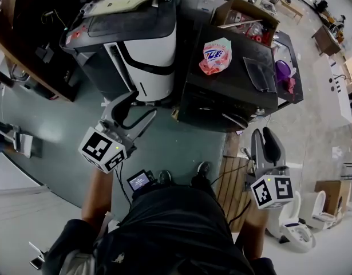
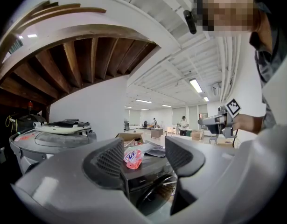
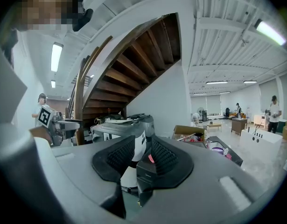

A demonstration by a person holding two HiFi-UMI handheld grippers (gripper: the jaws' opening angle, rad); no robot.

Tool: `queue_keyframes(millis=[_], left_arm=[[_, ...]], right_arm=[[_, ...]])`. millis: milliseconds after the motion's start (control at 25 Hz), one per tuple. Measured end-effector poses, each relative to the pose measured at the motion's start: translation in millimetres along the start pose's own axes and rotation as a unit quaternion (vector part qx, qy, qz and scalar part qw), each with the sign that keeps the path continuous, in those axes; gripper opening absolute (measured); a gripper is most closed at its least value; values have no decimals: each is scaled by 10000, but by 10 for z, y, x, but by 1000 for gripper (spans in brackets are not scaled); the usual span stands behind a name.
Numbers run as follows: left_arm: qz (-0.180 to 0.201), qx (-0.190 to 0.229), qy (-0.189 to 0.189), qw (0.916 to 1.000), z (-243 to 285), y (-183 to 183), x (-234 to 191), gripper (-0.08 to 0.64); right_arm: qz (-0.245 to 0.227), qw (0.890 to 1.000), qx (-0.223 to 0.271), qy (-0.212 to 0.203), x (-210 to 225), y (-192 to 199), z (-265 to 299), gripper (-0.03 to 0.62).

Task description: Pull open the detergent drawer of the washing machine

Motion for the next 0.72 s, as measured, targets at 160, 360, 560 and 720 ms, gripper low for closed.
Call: queue_keyframes(millis=[160, 360, 560, 720], left_arm=[[9, -67, -168, 9998, 109, -15, 36, 302], [25, -142, -406, 9991, 297, -33, 125, 302], [60, -206, -612, 9979, 538, -61, 245, 302], [80, -247, -800, 9965, 722, -91, 348, 302]], right_arm=[[56, 9998, 21, -181, 160, -16, 144, 106], [120, 9990, 15, -420, 440, 13, 306, 106], [186, 9977, 47, -653, 756, 1, 484, 106], [238, 9959, 47, -869, 998, 1, 620, 106]])
Point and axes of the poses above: the fingertips, and each gripper's own axes: z forward along the fingers, x to its right, y out of its underside, the point moved 2 cm from there along -z, backward along the fingers
